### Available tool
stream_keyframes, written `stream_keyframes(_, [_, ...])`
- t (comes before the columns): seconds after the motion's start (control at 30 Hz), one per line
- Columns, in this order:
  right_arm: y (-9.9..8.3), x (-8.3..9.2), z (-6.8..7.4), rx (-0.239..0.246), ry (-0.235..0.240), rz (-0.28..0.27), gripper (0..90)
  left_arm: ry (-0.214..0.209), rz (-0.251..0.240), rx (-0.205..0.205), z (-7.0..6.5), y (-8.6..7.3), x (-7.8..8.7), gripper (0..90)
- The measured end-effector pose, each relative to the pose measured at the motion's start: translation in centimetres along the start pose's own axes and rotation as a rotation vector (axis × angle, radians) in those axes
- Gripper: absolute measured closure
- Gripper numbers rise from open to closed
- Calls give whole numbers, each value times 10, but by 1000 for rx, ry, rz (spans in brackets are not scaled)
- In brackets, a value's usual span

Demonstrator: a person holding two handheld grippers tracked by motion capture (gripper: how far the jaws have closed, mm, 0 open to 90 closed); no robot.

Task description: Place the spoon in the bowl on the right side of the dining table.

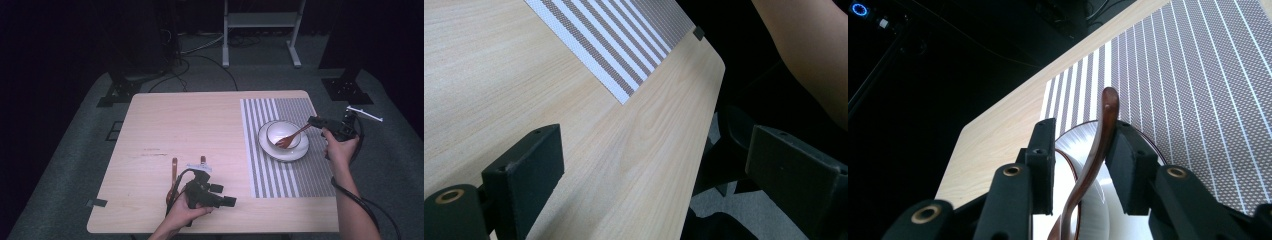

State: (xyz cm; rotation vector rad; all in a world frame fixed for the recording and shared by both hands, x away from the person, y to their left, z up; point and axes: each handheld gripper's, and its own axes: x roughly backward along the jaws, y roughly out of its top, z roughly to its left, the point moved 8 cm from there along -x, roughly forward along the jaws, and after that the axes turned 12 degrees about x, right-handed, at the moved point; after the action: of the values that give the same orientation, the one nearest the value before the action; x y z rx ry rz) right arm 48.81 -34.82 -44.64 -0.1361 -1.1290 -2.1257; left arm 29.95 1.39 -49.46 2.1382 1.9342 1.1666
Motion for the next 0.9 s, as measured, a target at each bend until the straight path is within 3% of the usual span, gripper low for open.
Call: stream_keyframes(0.9, [-36,7,2,17,63,52,587,1,-6,-5,-2,-1,2,74])
